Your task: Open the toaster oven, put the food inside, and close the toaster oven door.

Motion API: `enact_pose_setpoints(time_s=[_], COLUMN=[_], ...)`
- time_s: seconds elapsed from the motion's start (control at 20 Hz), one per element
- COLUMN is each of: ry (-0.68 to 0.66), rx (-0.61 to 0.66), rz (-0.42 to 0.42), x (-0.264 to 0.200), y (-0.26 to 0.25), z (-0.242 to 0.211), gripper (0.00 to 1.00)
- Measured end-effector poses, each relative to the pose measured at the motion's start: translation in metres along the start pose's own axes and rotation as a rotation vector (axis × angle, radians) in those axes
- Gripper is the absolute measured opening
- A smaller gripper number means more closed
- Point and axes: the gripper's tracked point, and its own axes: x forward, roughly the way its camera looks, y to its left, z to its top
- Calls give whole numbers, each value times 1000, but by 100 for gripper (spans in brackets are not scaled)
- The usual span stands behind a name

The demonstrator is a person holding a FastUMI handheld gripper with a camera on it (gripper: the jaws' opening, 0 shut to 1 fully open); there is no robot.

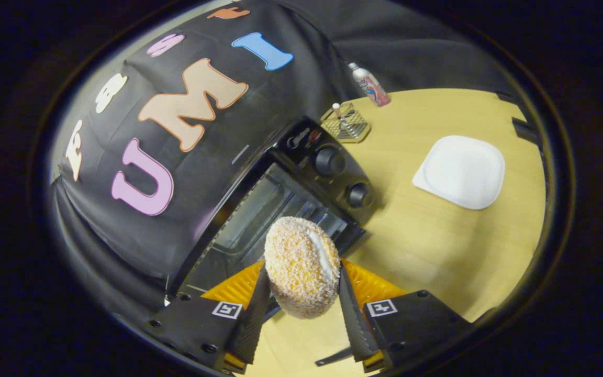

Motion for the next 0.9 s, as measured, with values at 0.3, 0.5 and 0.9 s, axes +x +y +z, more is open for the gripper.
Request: enact_pose_setpoints(time_s=[0.3, 0.5, 0.9], ry=[-3, -21, -48], rx=[82, 112, 86], rz=[59, 82, 135], x=[39, 56, 71], y=[36, 46, 53], z=[-14, -13, -10], gripper=[71, 71, 75])
